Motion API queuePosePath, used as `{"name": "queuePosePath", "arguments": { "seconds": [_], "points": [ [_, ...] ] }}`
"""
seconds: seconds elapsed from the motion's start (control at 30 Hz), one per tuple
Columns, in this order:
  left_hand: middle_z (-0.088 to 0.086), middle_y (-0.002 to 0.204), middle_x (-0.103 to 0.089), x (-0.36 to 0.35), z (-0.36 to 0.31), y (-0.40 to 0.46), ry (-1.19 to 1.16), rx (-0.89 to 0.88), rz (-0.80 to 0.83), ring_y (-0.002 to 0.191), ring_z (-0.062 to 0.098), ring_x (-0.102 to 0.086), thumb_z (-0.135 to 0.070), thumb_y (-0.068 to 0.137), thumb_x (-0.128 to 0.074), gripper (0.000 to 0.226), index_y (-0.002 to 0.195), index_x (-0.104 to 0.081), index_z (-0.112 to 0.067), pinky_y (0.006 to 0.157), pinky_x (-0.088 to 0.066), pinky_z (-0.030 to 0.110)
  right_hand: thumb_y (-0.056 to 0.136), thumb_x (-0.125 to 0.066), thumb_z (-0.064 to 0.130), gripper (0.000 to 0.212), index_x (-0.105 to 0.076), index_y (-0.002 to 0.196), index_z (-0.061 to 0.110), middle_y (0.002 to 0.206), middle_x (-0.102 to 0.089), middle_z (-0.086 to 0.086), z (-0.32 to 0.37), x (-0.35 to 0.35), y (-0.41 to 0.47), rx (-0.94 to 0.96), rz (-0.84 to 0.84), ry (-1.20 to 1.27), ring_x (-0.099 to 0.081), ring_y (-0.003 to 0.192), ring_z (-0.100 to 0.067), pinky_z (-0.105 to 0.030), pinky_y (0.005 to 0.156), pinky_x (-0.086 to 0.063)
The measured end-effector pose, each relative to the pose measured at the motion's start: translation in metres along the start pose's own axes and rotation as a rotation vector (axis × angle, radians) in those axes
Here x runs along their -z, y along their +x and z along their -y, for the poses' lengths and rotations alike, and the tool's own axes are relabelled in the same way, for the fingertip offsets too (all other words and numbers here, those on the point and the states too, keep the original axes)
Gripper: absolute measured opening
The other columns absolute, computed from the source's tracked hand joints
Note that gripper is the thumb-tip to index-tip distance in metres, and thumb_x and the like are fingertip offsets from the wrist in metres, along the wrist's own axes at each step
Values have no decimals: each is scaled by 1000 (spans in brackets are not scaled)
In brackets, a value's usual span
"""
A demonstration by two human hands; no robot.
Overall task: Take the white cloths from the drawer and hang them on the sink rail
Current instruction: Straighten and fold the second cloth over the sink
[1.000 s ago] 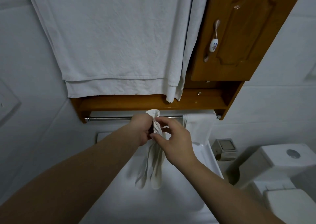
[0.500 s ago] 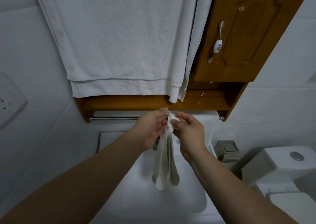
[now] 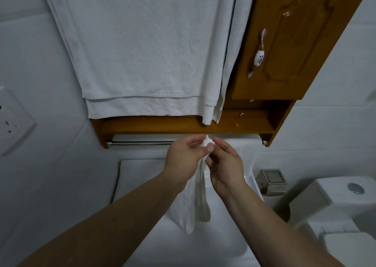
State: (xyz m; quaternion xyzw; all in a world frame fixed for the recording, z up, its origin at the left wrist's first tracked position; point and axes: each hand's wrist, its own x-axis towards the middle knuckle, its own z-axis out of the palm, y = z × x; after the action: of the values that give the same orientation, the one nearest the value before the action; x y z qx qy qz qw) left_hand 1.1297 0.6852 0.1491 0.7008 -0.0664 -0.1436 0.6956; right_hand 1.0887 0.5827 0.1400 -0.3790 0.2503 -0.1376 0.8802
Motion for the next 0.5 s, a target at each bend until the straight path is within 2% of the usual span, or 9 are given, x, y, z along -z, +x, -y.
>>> {"name": "queuePosePath", "arguments": {
  "seconds": [0.1,0.17,0.27,0.33,0.43,0.5],
  "points": [
    [-8,104,-75,1,7,-1,111,26,53,100,10,-69,-11,75,-80,46,118,-70,-23,97,-53,38,93,-61,-5,22,-64,113,4,113,-69,-23,2,1,3,-2,-24,-6,-71,94,-31,-45,96,-56],
    [-10,99,-76,1,12,-4,143,3,31,96,10,-70,-15,78,-79,40,117,-71,-24,94,-55,38,92,-62,-4,22,-64,113,3,118,-66,-25,3,-2,4,6,-35,-33,-69,96,-32,-50,102,-51],
    [-12,91,-75,-3,15,-9,294,-131,-51,86,5,-68,-32,92,-66,28,119,-70,-28,79,-53,24,91,-64,-3,22,-66,111,4,113,-68,-21,6,-5,5,26,-26,-43,-72,86,-26,-38,89,-58],
    [-12,85,-71,-2,16,-10,447,-242,-61,79,4,-64,-42,97,-55,29,120,-68,-30,67,-47,18,90,-66,-4,22,-67,110,5,108,-70,-18,7,-6,6,32,-19,-21,-72,84,-25,-33,82,-61],
    [-6,73,-66,2,19,-6,559,-302,-57,69,8,-60,-43,101,-43,33,100,-71,-24,61,-44,22,89,-66,-4,23,-67,110,6,93,-68,-15,7,-3,6,21,-31,-15,-64,76,-22,-24,65,-57],
    [-5,69,-65,4,23,-3,529,-270,-92,66,8,-60,-41,103,-40,40,86,-69,-19,59,-43,22,89,-66,-3,23,-67,110,7,87,-66,-14,5,-1,6,8,-41,-34,-58,68,-19,-25,62,-54]
  ]
}}
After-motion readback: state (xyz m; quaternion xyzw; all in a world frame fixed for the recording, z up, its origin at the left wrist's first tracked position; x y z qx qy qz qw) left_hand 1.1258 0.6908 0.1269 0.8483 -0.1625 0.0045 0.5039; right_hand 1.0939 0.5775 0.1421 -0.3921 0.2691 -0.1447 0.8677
